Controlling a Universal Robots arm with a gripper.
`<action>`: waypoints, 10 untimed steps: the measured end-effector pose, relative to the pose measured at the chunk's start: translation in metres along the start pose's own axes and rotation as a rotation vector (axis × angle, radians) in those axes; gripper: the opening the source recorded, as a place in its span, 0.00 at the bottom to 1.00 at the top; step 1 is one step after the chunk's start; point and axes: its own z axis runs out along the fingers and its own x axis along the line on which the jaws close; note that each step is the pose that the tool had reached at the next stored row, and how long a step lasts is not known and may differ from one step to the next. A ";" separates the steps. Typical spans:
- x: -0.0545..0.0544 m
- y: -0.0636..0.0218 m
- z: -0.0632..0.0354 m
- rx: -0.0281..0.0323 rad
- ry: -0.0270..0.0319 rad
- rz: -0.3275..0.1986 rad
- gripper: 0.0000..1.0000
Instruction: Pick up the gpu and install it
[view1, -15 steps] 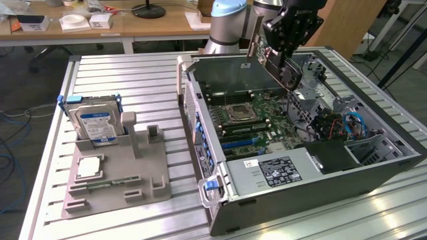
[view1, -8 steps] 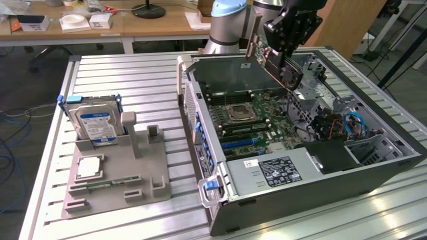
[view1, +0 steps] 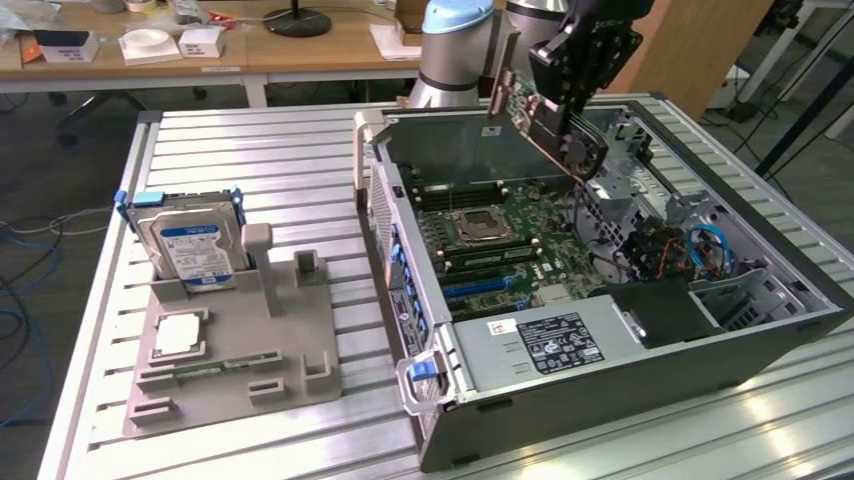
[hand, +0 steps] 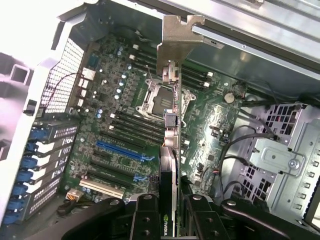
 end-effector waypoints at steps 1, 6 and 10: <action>0.000 0.0000 0.0000 -0.0002 0.0001 -0.005 0.26; 0.000 0.0000 -0.0001 -0.0011 0.0007 -0.037 0.26; 0.000 0.0000 -0.0002 -0.0018 0.0013 -0.066 0.26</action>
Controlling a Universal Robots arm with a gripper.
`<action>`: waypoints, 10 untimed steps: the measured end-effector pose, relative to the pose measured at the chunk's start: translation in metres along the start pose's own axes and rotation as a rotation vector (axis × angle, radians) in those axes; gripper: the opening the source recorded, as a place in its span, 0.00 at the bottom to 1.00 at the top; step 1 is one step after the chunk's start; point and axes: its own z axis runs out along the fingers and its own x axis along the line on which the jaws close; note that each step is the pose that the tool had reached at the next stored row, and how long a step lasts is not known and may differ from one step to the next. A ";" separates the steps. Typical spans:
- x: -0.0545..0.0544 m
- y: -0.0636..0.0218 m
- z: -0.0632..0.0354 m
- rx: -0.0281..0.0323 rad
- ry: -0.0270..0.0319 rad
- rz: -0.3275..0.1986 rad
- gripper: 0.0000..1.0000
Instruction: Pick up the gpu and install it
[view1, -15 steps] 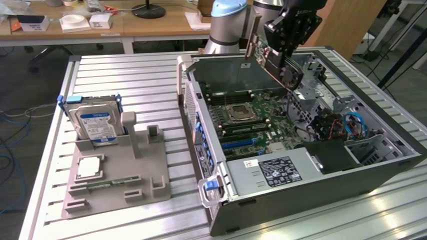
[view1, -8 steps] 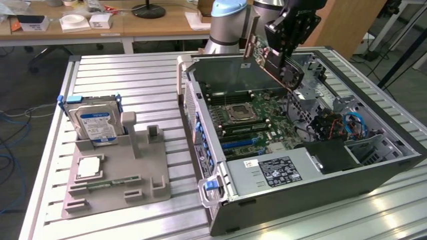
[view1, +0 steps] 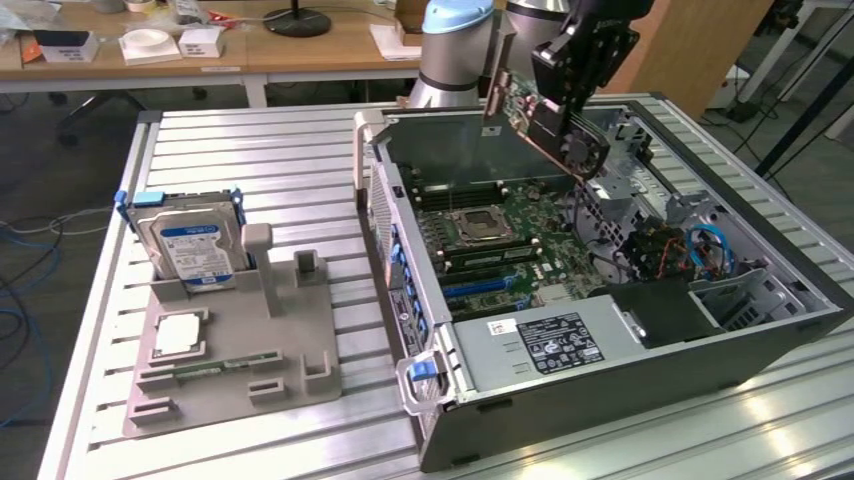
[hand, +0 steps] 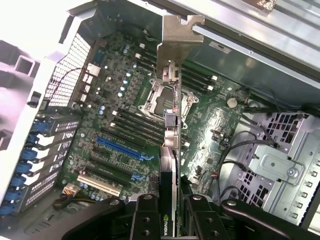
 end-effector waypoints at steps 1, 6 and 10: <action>0.000 0.0000 0.0000 -0.0003 0.0001 -0.008 0.26; 0.000 0.0000 -0.0001 -0.0014 0.0011 -0.054 0.26; 0.000 0.0000 -0.0003 -0.0027 0.0019 -0.095 0.26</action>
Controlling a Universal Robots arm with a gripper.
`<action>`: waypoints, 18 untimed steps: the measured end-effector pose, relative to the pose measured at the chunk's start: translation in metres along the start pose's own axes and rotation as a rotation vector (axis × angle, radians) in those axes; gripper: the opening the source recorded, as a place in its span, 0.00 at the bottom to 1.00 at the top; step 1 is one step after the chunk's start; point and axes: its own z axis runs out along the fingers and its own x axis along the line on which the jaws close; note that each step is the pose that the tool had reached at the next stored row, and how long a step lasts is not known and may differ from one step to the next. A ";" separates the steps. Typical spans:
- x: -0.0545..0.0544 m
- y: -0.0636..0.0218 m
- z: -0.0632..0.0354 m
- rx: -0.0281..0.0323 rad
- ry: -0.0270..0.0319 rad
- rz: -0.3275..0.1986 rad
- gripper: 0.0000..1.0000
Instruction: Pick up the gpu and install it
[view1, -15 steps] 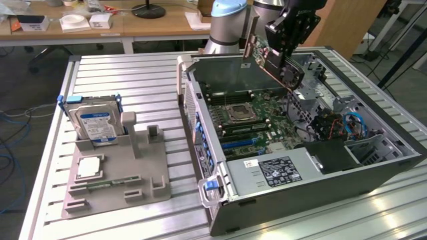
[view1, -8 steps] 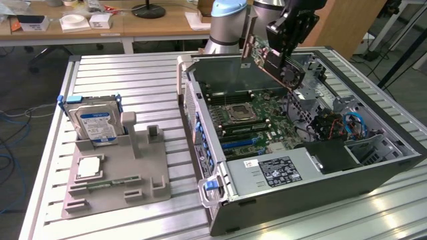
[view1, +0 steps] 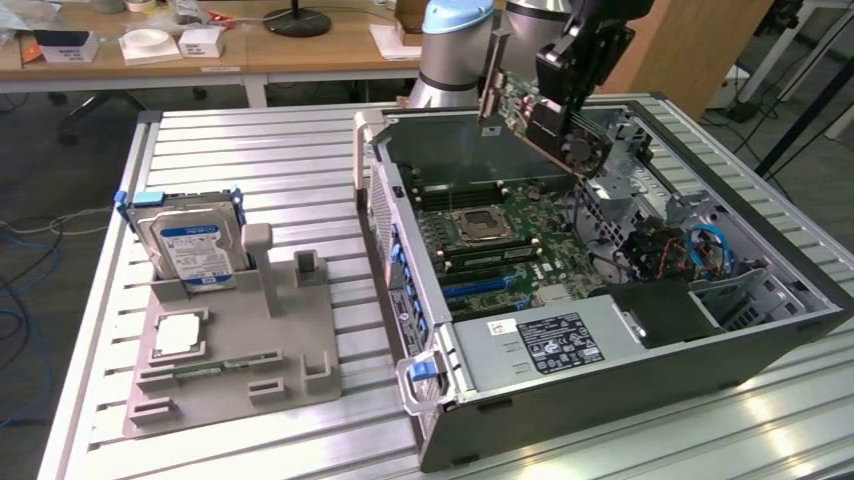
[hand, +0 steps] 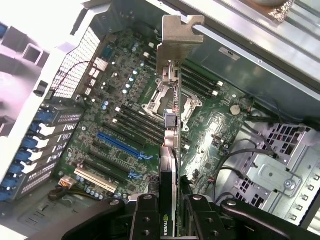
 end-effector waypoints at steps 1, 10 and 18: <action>0.000 0.0000 -0.0001 -0.0003 0.0002 -0.011 0.26; 0.000 0.0000 -0.0005 -0.0026 0.0022 -0.105 0.26; 0.000 0.0000 -0.0012 -0.0055 0.0084 -0.326 0.26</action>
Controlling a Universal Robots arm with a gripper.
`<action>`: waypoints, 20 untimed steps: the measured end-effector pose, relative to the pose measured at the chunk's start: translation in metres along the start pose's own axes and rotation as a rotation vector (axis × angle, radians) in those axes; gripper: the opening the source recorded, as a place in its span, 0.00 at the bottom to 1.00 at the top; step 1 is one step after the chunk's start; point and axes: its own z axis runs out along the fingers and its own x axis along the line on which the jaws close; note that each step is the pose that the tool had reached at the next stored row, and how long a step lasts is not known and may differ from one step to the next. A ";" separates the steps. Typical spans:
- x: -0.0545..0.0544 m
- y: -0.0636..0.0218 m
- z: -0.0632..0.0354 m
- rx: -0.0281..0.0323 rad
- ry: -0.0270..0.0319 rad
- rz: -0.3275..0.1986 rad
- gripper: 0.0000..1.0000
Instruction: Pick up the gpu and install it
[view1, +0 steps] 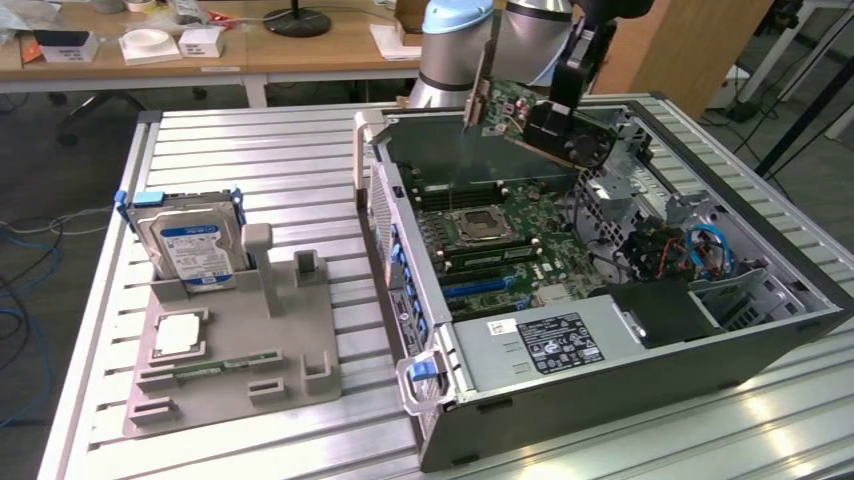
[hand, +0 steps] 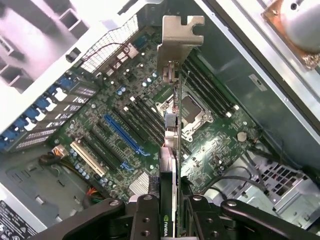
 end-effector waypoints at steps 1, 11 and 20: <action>0.000 0.0000 0.0000 -0.0003 0.0002 -0.012 0.26; 0.000 0.0000 0.0001 -0.0047 0.0033 -0.193 0.26; 0.000 0.0000 -0.0002 -0.0089 0.0059 -0.356 0.26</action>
